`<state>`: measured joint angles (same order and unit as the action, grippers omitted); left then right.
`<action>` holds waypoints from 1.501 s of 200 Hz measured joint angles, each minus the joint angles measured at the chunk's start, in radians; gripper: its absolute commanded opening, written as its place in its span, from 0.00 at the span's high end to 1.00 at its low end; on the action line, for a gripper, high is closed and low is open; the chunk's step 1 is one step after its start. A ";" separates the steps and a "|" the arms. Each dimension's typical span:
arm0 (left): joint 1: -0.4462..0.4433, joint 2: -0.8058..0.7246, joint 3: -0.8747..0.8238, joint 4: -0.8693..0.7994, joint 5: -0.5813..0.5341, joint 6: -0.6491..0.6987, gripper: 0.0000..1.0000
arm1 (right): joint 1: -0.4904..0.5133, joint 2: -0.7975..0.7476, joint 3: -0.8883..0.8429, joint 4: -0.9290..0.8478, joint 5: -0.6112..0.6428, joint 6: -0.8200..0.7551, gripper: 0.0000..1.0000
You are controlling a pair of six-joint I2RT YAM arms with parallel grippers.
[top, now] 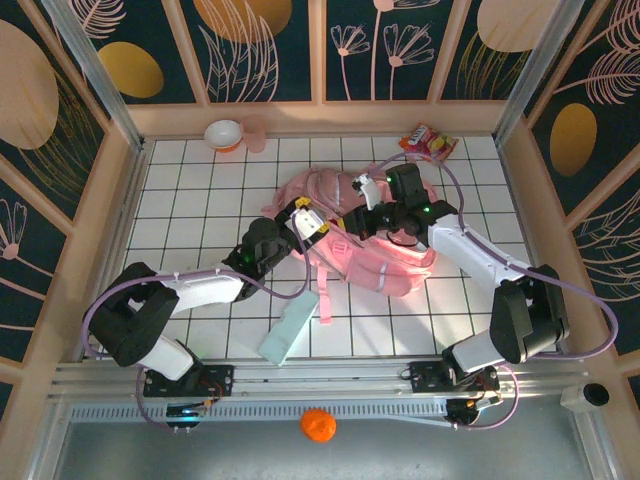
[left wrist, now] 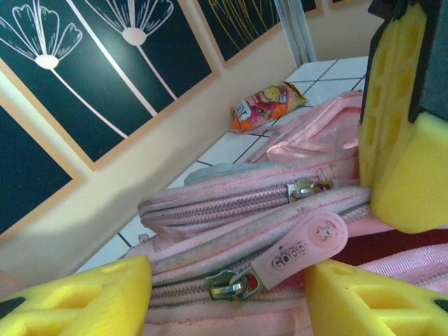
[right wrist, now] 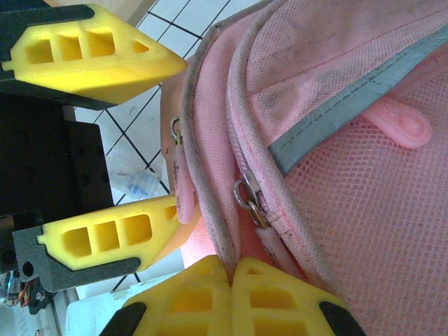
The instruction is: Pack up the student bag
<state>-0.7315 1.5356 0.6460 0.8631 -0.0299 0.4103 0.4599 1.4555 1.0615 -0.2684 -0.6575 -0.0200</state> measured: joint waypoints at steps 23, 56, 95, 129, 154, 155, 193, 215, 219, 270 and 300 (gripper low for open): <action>0.000 0.017 0.000 0.017 -0.001 0.005 0.46 | 0.000 0.000 0.000 0.000 -0.003 0.000 1.00; 0.001 0.029 0.005 0.036 -0.002 0.030 0.55 | 0.000 0.000 0.000 0.000 -0.002 0.000 1.00; 0.005 0.045 0.018 0.045 0.007 0.056 0.72 | 0.000 0.000 0.000 0.000 0.003 0.000 1.00; 0.006 0.048 0.019 0.045 0.033 0.072 0.81 | 0.000 -0.004 0.000 0.000 0.005 0.000 1.00; 0.008 0.047 0.019 0.044 0.048 0.080 0.73 | 0.000 -0.006 0.000 -0.006 0.005 0.000 1.00; 0.008 0.047 0.019 0.044 0.048 0.084 0.73 | 0.000 -0.006 0.000 -0.006 0.005 0.000 1.00; 0.010 0.048 0.039 0.019 0.064 0.103 0.80 | 0.000 -0.006 0.000 -0.006 0.005 0.000 1.00; 0.013 0.048 0.055 -0.005 0.072 0.122 0.92 | -0.001 -0.007 0.000 -0.006 0.007 0.000 1.00; 0.013 0.048 0.056 -0.008 0.074 0.132 0.93 | -0.002 -0.007 0.000 -0.006 0.008 0.000 1.00; 0.013 0.047 0.064 -0.033 0.087 0.137 1.00 | -0.016 -0.023 -0.015 -0.008 0.009 -0.001 1.00; 0.011 0.037 0.058 -0.037 0.116 0.095 1.00 | -0.045 -0.045 -0.030 -0.018 -0.021 -0.008 1.00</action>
<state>-0.7200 1.5726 0.7040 0.8261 0.0864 0.5049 0.4149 1.4101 1.0313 -0.2859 -0.6781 -0.0280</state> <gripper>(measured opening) 0.059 0.046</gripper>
